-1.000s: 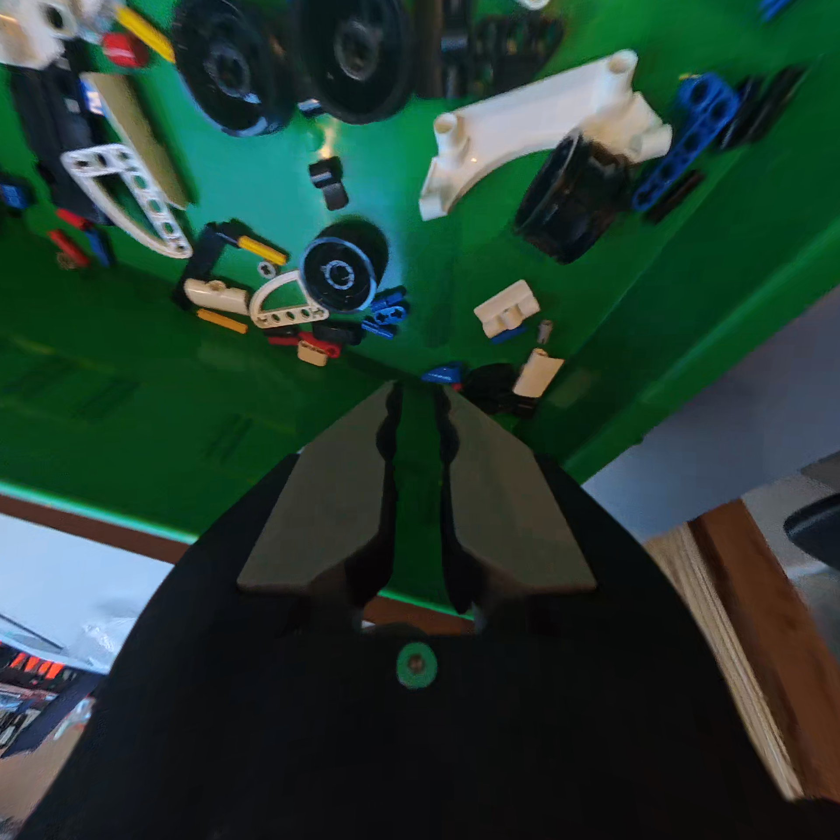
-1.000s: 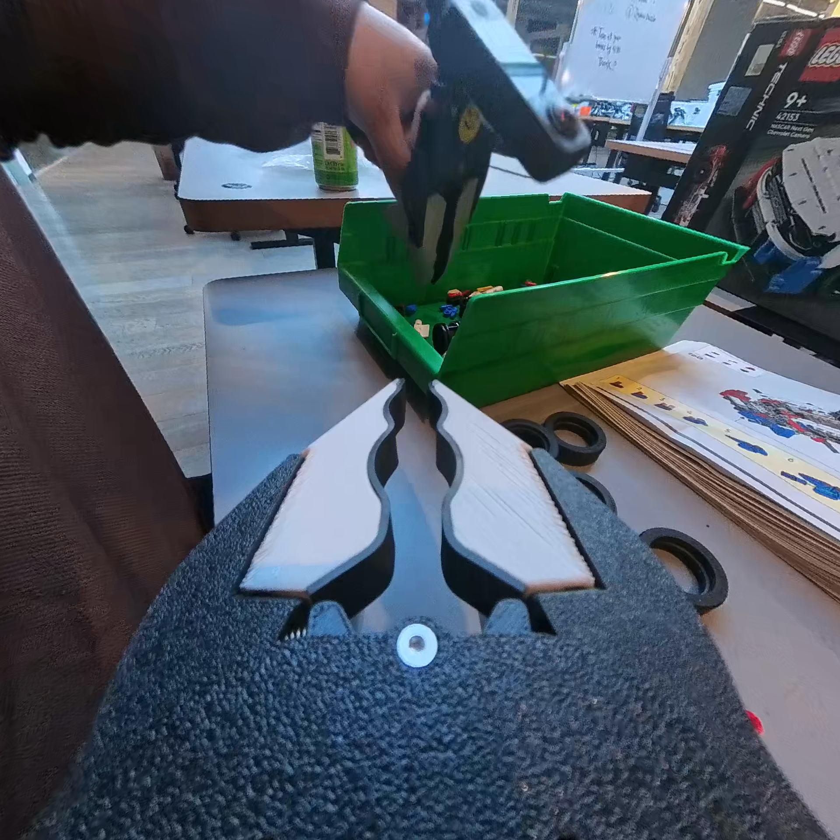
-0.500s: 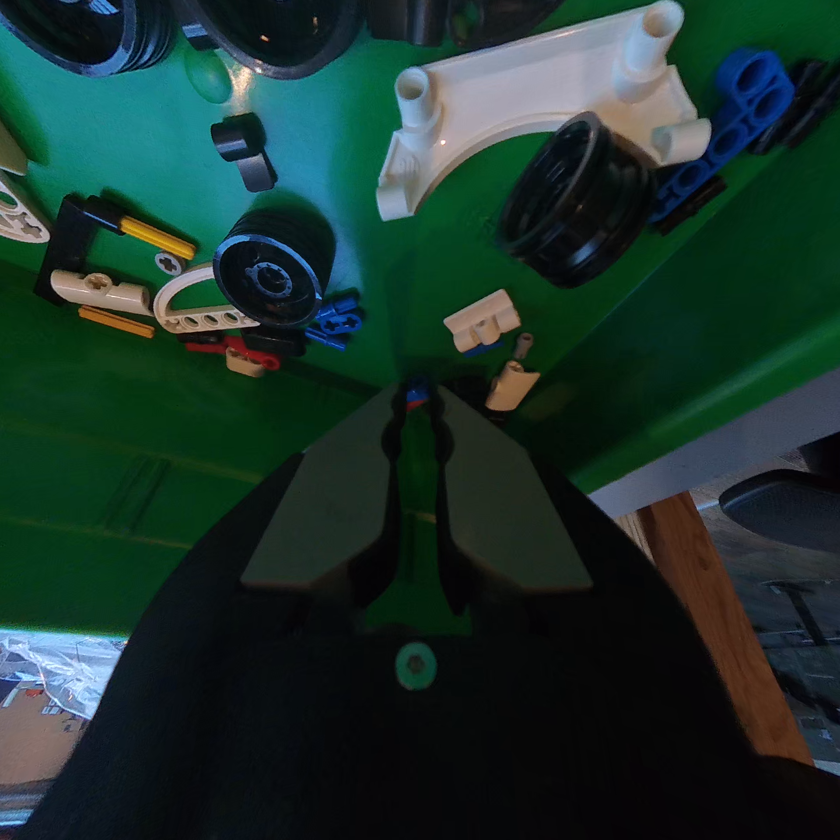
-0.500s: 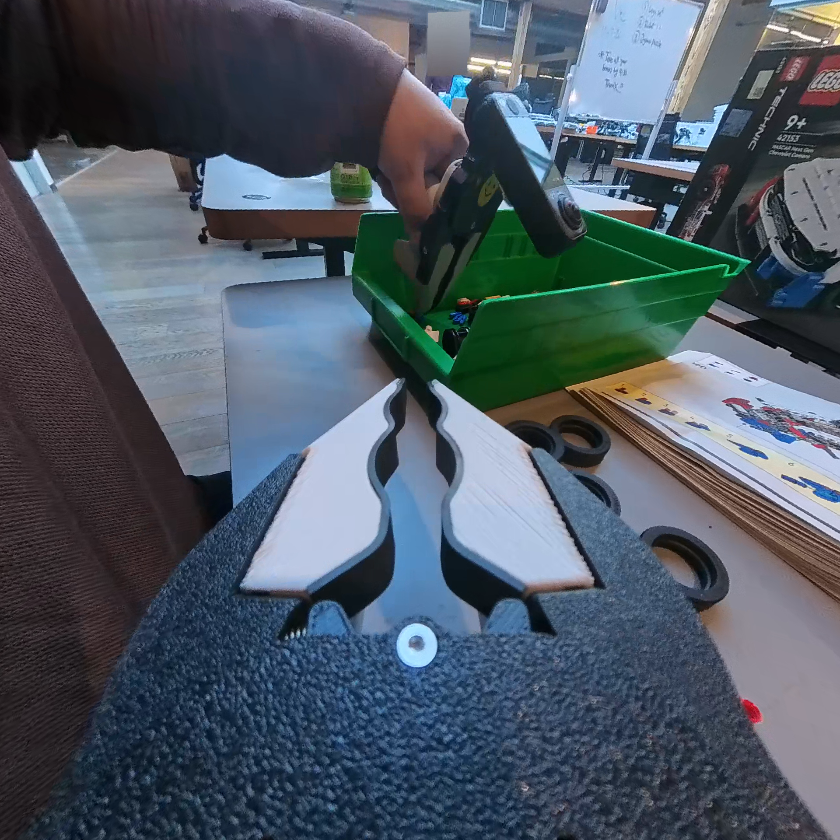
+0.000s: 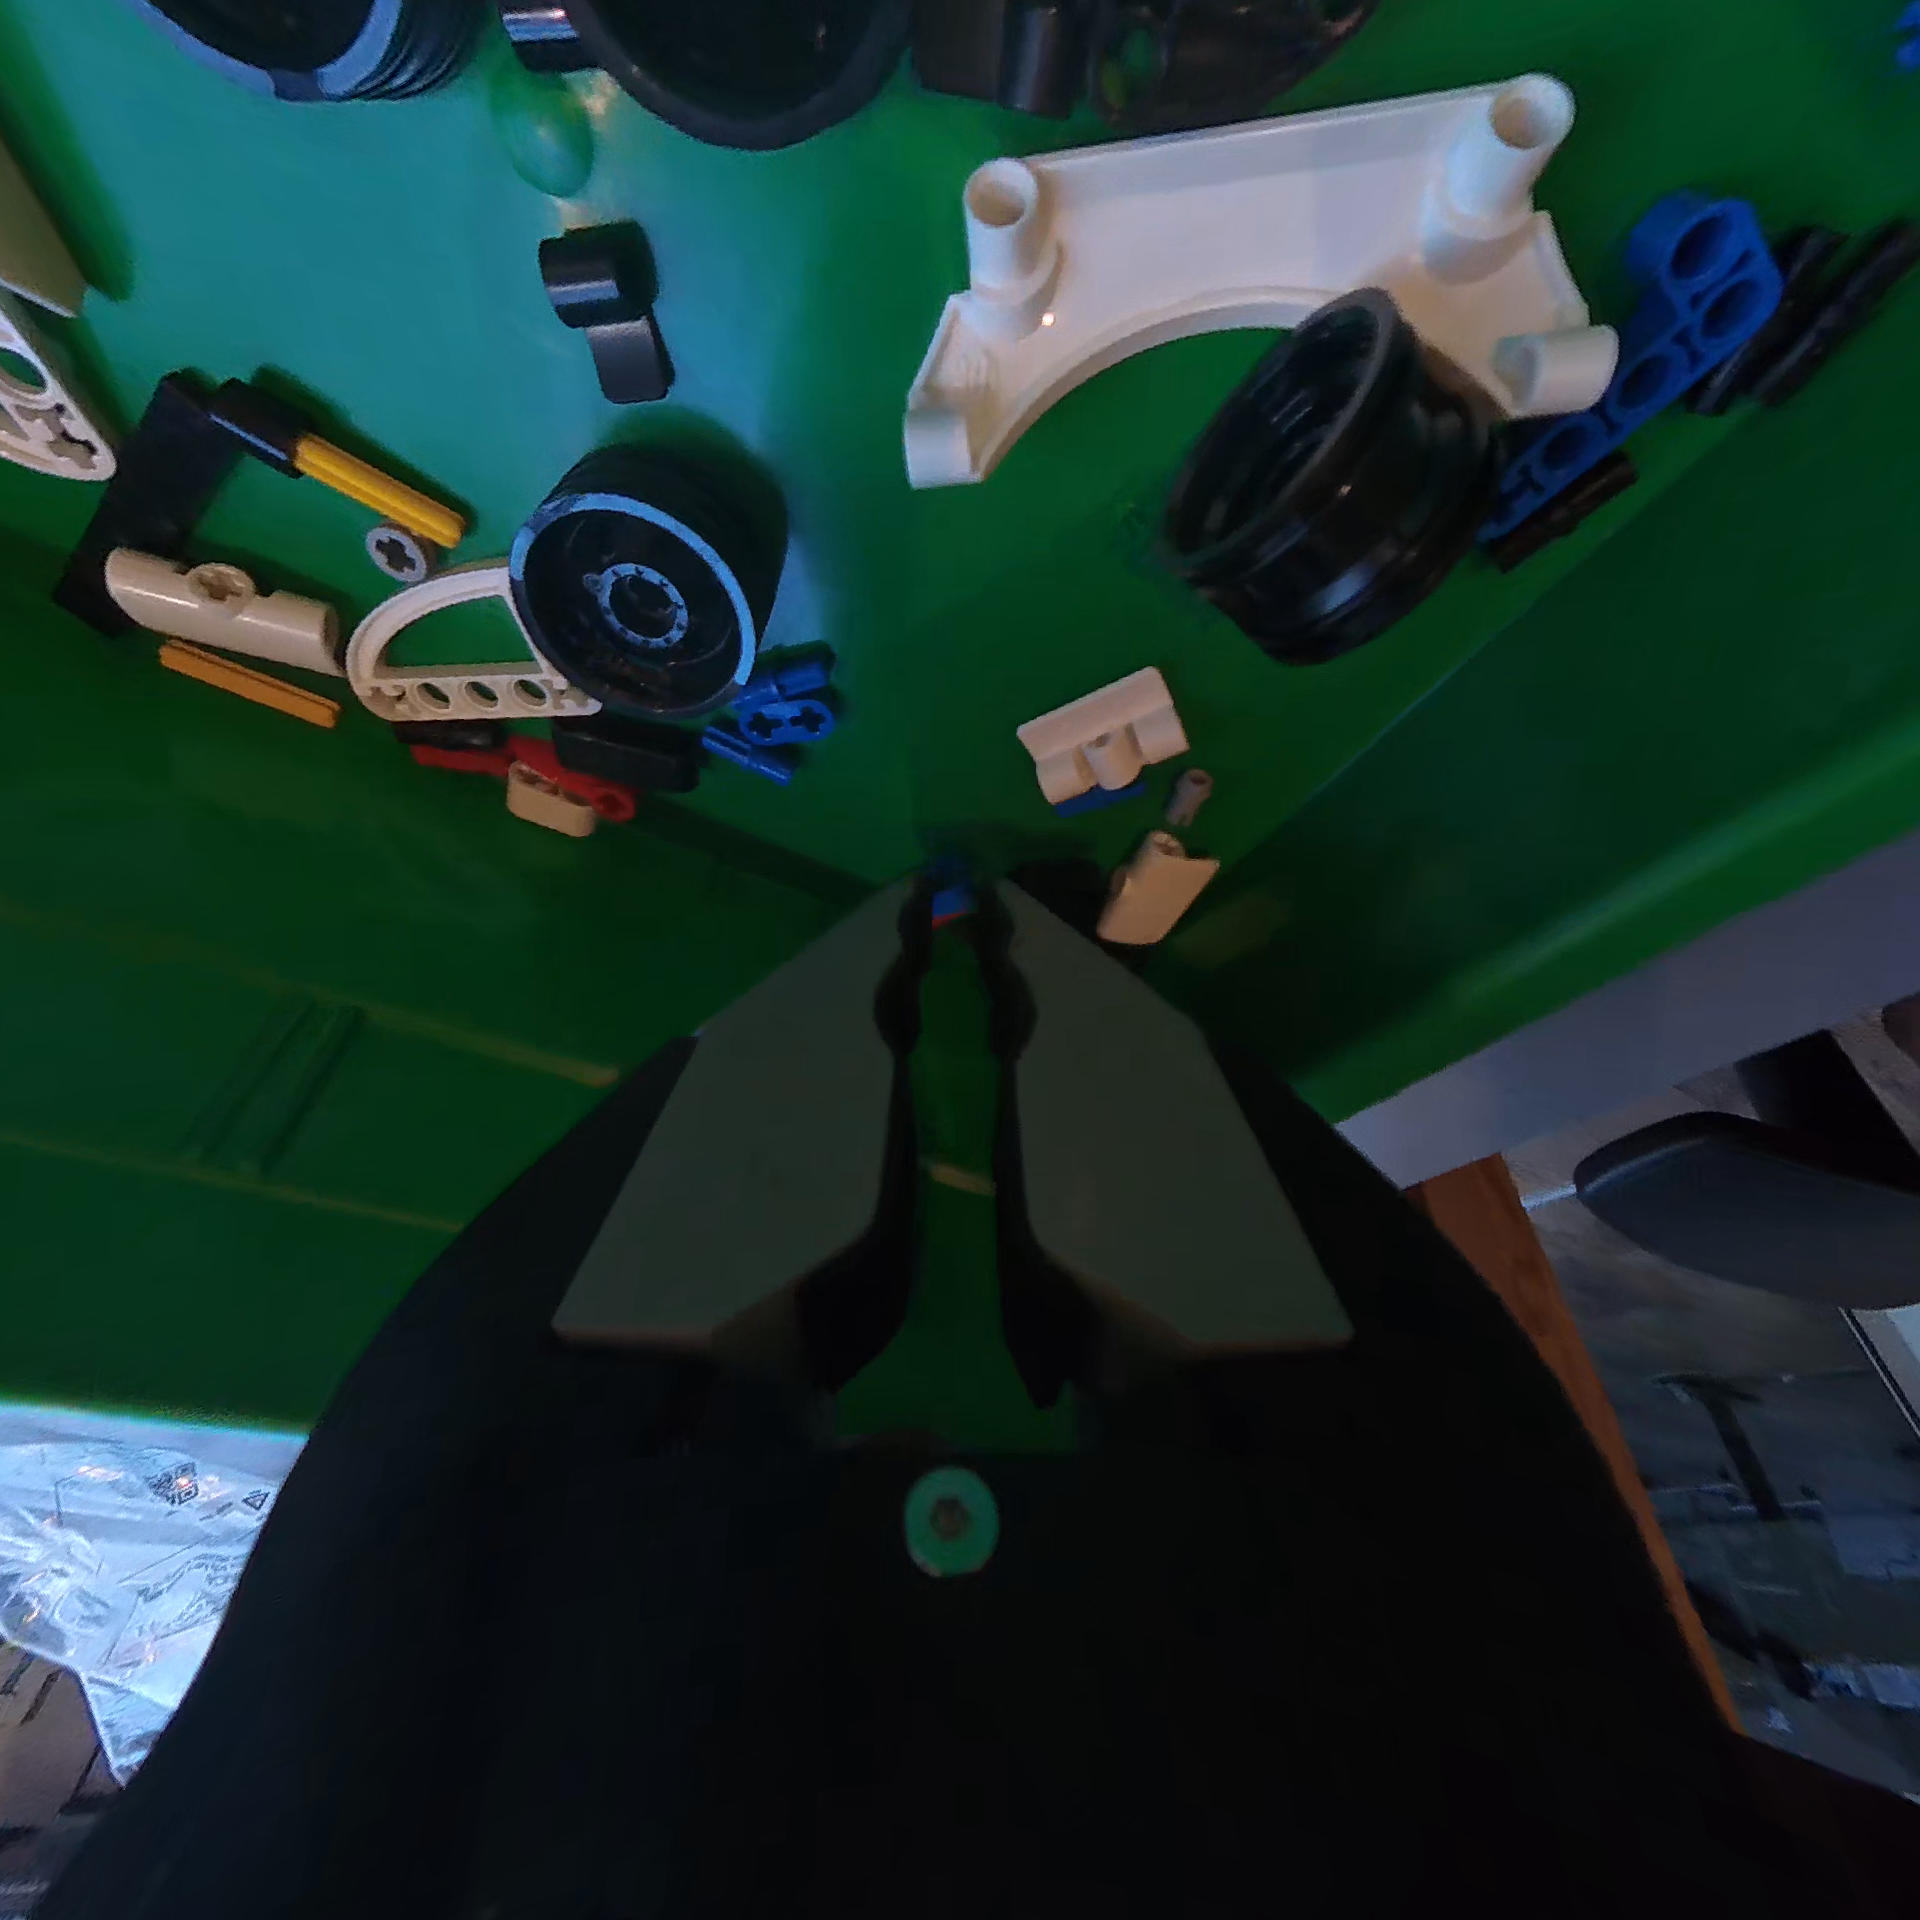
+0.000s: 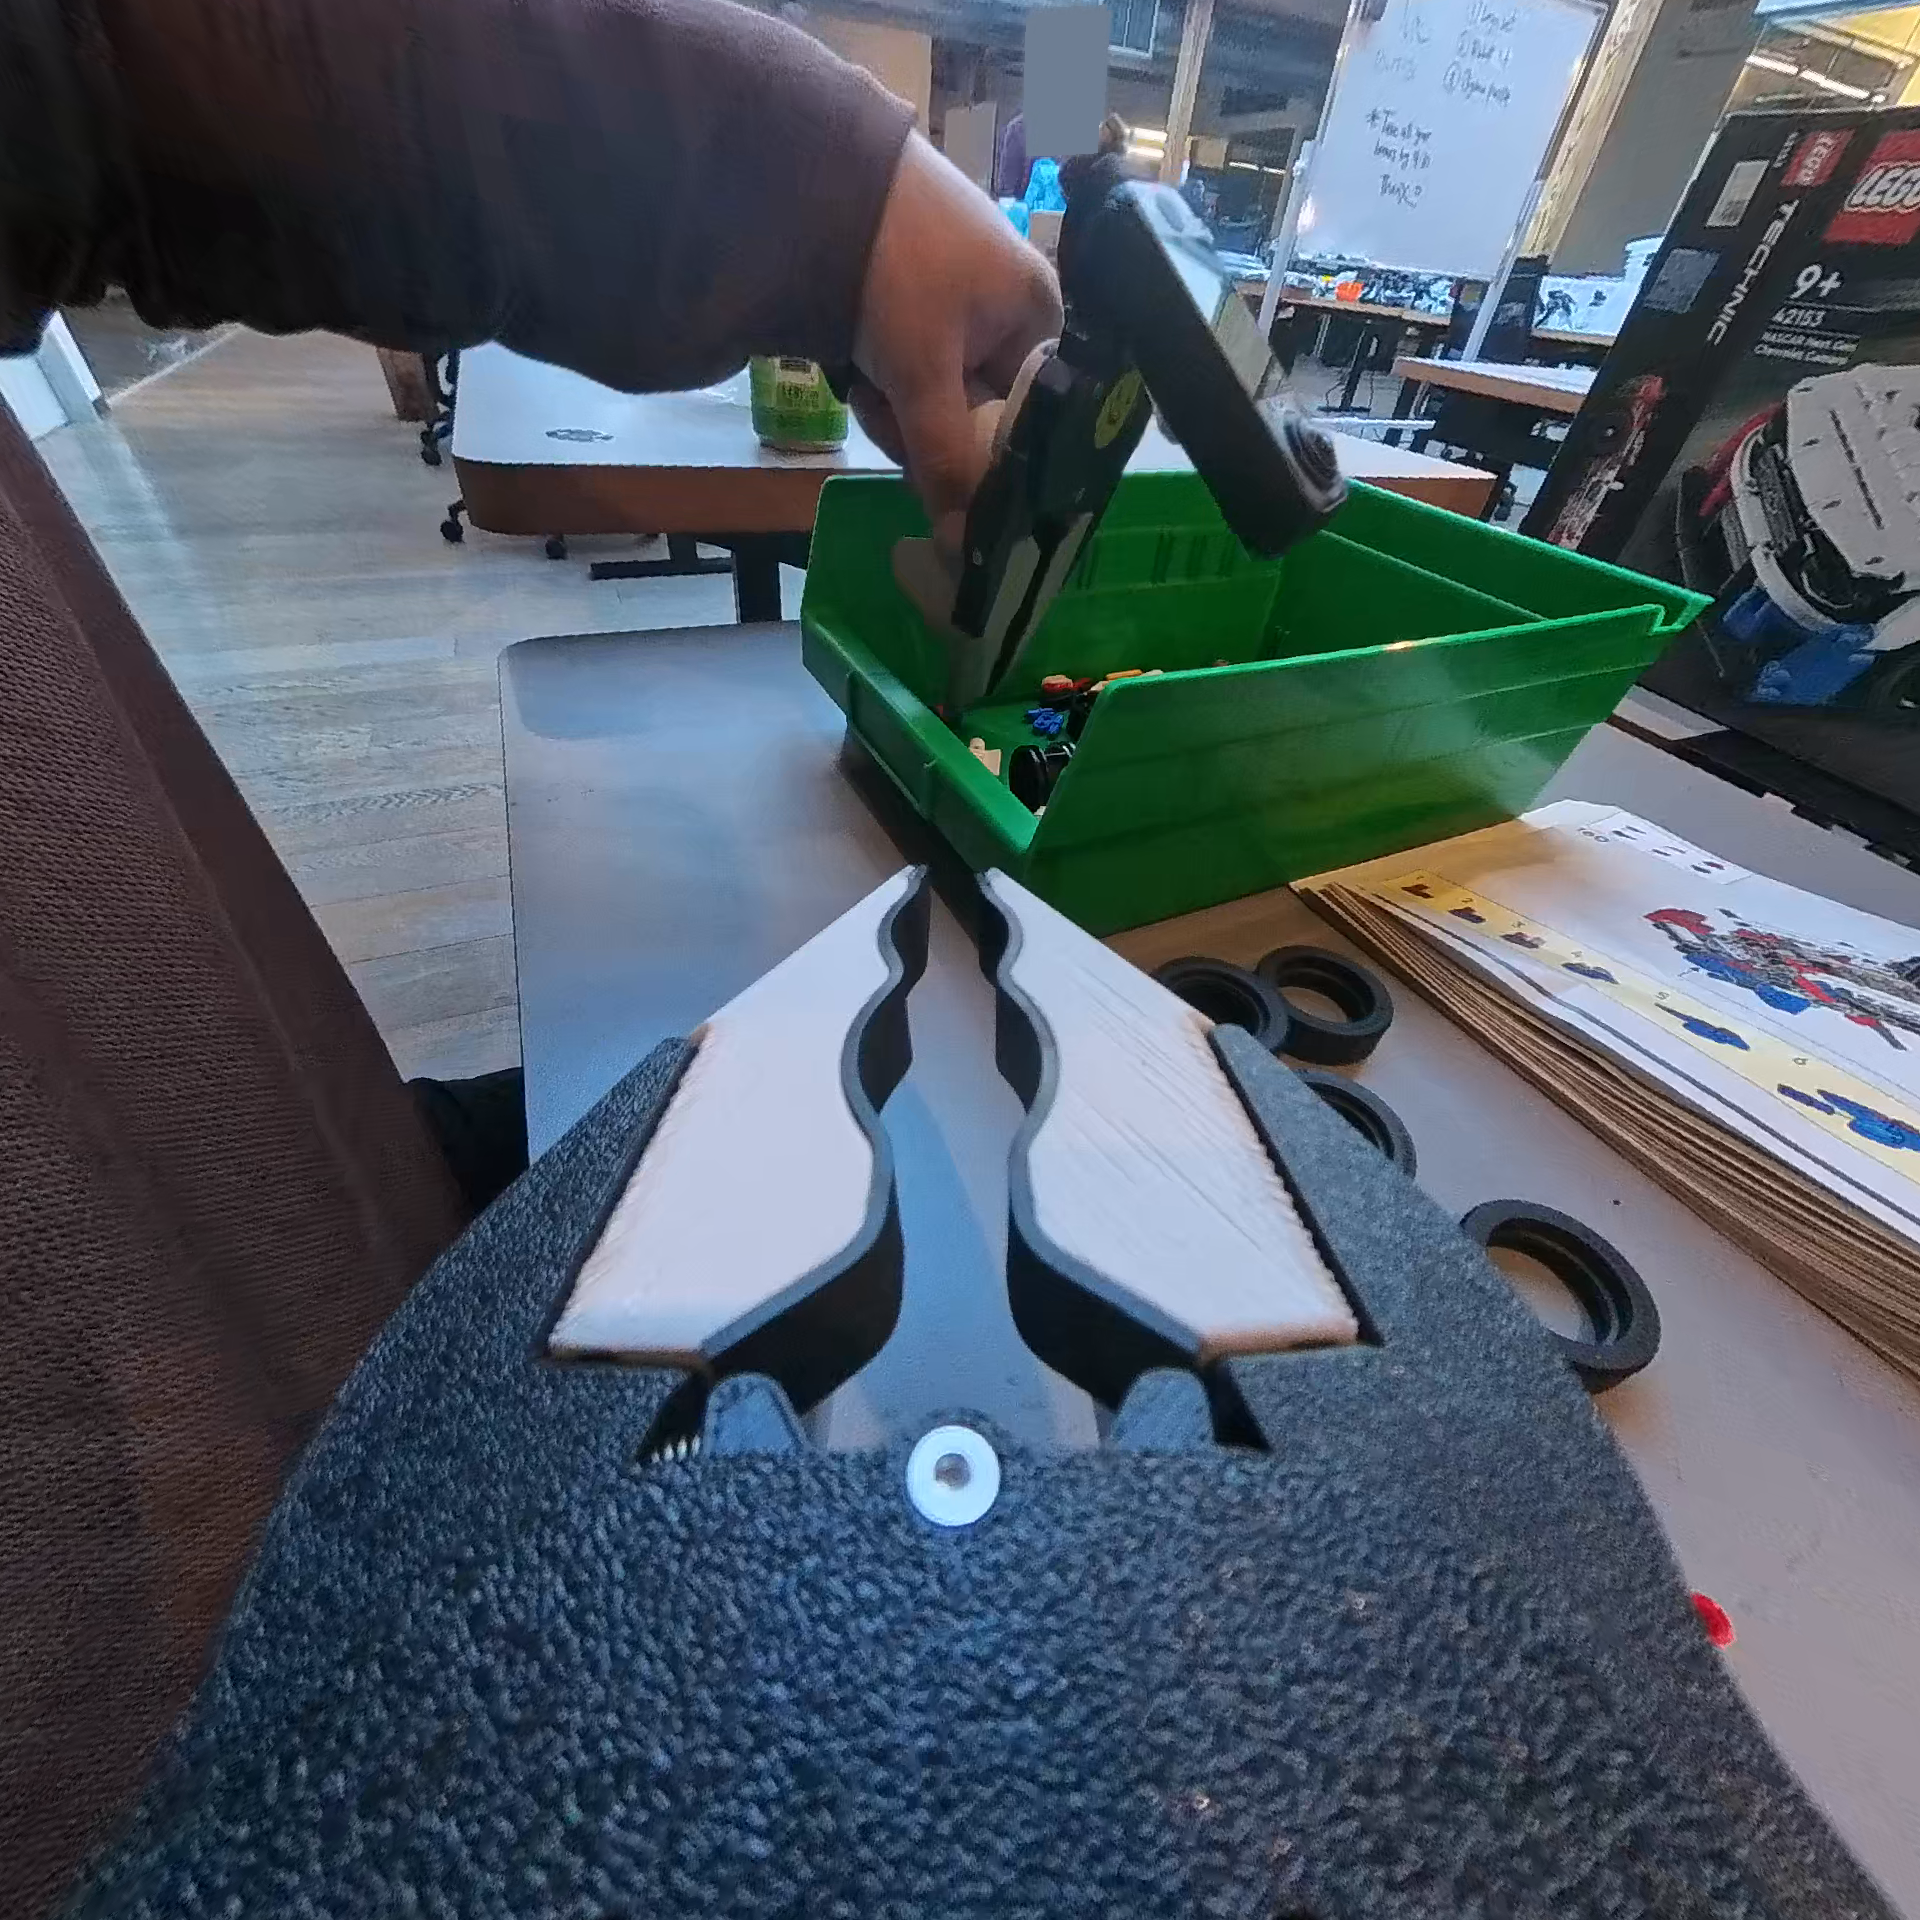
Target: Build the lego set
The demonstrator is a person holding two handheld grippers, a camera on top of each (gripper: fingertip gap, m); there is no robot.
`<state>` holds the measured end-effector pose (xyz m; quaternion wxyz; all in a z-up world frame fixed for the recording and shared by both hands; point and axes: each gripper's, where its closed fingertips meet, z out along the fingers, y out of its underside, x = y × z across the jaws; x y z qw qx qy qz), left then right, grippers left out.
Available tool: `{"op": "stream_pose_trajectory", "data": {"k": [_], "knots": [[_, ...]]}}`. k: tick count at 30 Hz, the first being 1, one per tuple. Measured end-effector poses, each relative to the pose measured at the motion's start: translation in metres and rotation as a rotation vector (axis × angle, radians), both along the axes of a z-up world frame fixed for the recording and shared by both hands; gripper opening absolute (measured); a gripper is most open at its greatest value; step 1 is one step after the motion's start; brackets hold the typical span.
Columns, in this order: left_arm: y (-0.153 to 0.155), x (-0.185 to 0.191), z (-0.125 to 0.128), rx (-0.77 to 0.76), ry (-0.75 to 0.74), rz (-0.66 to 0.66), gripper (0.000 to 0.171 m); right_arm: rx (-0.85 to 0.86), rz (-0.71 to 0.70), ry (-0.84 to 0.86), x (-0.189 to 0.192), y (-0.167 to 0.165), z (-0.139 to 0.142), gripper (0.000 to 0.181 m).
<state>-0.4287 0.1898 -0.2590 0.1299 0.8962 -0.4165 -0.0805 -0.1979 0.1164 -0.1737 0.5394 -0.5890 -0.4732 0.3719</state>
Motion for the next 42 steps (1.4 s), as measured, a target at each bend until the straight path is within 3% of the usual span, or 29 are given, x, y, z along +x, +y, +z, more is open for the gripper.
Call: {"op": "stream_pose_trajectory", "data": {"k": [4, 10, 15, 20, 26, 30, 33, 36, 42], "knots": [[-0.001, 0.0, -0.003, -0.002, 0.019, -0.001, 0.009, 0.0, 0.0, 0.002, 0.0, 0.0, 0.0, 0.008], [-0.001, -0.004, -0.005, 0.001, 0.048, -0.024, 0.004, 0.0, 0.004, 0.003, 0.0, -0.001, 0.0, 0.008], [0.003, 0.001, 0.007, 0.015, 0.023, -0.035, 0.003, -0.001, 0.005, 0.002, 0.0, -0.001, 0.0, 0.007], [0.031, 0.03, 0.048, 0.193, -0.147, -0.022, 0.003, 0.002, 0.005, -0.005, 0.0, -0.001, -0.001, 0.008], [0.066, 0.109, 0.131, 0.622, -0.496, -0.034, 0.005, 0.022, 0.009, -0.012, -0.001, -0.004, 0.0, 0.008], [0.054, 0.185, 0.157, 0.704, -0.776, -0.083, 0.005, 0.024, 0.03, 0.01, 0.0, -0.014, 0.01, 0.008], [0.037, 0.235, 0.148, 0.695, -0.849, -0.16, 0.004, 0.098, 0.022, 0.068, 0.013, -0.018, 0.036, 0.009], [0.019, 0.271, 0.122, 0.645, -0.889, -0.223, 0.004, 0.123, -0.009, 0.163, 0.036, -0.02, 0.062, 0.009], [-0.026, 0.338, 0.064, 0.493, -0.978, -0.218, 0.004, 0.125, -0.107, 0.125, 0.075, -0.018, 0.056, 0.009]]}}
